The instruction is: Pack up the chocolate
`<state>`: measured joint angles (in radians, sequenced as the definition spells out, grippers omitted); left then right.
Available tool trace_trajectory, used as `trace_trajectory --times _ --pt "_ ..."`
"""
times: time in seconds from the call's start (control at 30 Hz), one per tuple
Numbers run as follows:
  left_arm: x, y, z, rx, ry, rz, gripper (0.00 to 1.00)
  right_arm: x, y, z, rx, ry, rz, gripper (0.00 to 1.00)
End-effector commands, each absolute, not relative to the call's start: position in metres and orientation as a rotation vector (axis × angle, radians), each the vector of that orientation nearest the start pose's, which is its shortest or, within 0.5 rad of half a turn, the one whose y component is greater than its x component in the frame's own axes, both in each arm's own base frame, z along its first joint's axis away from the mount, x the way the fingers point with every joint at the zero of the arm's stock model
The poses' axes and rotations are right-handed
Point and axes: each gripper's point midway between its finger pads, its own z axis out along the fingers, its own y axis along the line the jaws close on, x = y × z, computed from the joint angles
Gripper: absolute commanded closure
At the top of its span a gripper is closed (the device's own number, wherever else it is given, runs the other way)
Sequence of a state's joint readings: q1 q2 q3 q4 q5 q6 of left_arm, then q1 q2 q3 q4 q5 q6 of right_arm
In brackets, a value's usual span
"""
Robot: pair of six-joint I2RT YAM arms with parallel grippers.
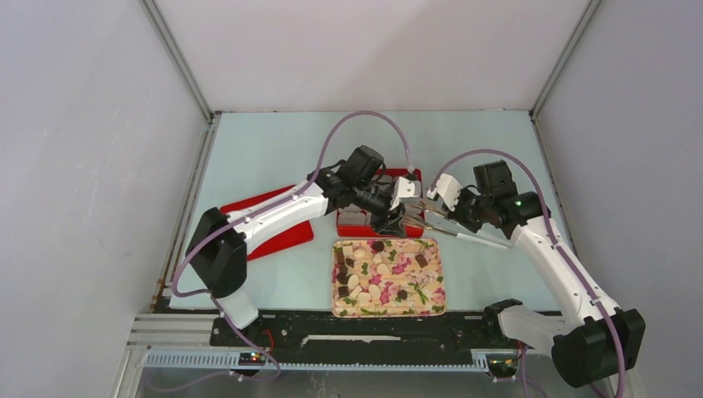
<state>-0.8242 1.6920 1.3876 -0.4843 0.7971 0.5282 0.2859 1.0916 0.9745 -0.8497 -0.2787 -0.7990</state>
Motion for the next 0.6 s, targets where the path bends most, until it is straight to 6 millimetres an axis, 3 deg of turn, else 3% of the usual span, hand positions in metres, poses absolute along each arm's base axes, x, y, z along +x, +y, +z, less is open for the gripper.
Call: trace_trajectory --times 0.0,0.27,0.57 --pt "0.209 -0.401 0.211 1.625 1.442 -1.123 0.52 0.265 0.106 0.183 -1.318 1.993 0.167 1.0" --pt "0.207 -0.405 0.214 1.599 1.431 -1.164 0.61 0.262 0.108 0.179 -1.328 2.014 0.187 1.0" --pt "0.197 -0.405 0.204 1.6 1.422 -1.234 0.97 0.255 0.117 0.178 -1.305 2.028 0.267 1.0"
